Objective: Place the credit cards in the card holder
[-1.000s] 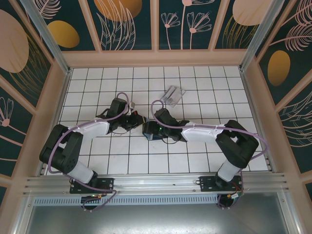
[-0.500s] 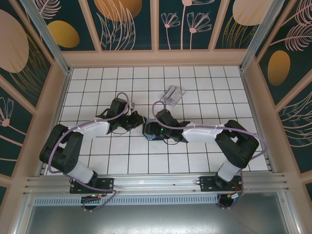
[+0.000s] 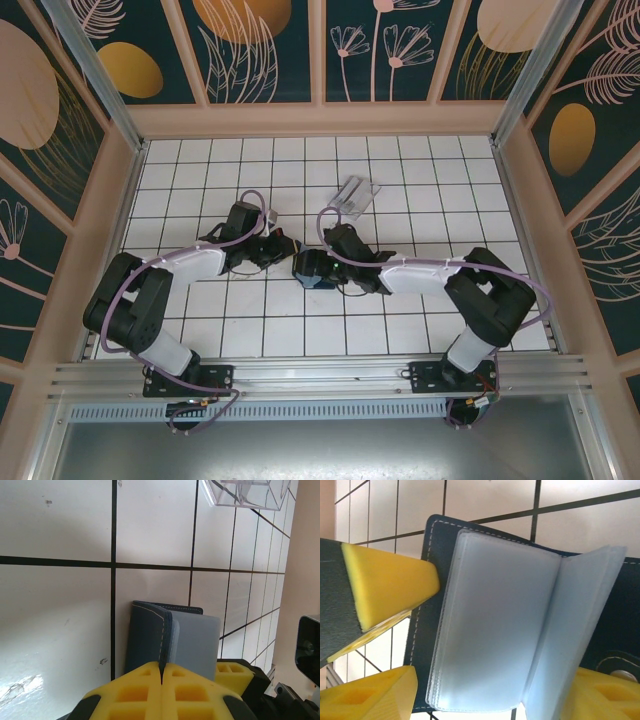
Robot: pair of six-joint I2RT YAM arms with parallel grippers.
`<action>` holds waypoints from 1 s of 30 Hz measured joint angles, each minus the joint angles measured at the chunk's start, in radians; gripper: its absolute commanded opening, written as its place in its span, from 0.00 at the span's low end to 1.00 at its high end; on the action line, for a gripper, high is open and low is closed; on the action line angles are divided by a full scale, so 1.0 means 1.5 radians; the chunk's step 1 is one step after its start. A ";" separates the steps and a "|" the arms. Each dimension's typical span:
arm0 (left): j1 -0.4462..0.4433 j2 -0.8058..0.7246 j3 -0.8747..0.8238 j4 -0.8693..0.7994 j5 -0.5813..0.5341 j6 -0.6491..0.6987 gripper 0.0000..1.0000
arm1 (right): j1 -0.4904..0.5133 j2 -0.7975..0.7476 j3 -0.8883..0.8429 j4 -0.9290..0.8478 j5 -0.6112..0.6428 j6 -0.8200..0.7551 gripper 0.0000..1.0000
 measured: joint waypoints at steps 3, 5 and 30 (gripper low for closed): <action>0.000 0.000 0.000 0.000 0.001 0.000 0.00 | 0.000 0.007 0.000 0.006 -0.007 -0.002 0.74; 0.000 0.000 0.000 0.000 0.002 0.000 0.00 | 0.000 0.013 0.000 0.007 -0.008 -0.003 0.74; 0.000 0.025 0.006 0.000 -0.001 0.004 0.00 | -0.036 0.023 -0.034 0.017 -0.004 -0.014 0.57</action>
